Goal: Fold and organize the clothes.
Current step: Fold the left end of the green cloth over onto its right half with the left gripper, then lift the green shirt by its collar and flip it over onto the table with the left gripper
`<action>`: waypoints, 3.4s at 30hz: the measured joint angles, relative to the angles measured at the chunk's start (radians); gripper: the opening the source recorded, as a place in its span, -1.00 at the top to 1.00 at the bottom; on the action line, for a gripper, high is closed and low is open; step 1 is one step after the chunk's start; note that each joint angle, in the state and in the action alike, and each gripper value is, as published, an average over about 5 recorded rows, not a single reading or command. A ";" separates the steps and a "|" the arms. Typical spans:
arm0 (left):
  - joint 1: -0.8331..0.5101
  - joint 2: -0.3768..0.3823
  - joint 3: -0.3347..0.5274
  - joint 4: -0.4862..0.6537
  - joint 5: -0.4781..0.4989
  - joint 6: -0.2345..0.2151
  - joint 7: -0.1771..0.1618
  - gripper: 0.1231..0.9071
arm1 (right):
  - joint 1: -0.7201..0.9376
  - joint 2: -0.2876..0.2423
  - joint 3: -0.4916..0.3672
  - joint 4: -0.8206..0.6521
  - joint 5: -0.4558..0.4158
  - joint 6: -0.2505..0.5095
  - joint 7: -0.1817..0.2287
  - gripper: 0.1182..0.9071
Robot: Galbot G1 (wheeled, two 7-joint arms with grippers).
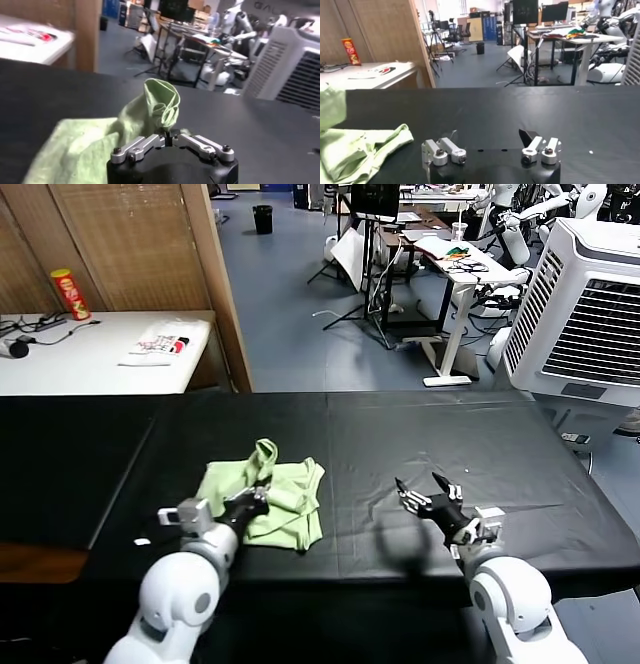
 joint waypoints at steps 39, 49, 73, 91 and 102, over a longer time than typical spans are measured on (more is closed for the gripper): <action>0.132 -0.029 -0.106 0.015 0.202 -0.234 0.174 -0.72 | 0.231 0.067 -0.306 -0.189 -0.113 0.026 -0.067 -0.72; 0.178 -0.018 -0.248 0.075 0.161 -0.292 0.216 -0.72 | 0.317 0.117 -0.420 -0.335 -0.285 0.038 -0.055 -0.72; 0.110 -0.061 -0.356 0.309 -0.259 -0.330 0.266 -0.70 | 0.125 0.029 -0.282 0.003 -0.017 0.137 -0.043 -0.72; 0.093 -0.077 -0.358 0.292 -0.201 -0.307 0.215 0.93 | 0.075 0.064 -0.272 0.015 -0.079 0.148 -0.041 -0.72; 0.116 0.019 -0.394 0.249 0.030 -0.305 0.210 0.95 | 0.022 0.077 -0.237 0.016 -0.182 0.148 -0.025 -0.72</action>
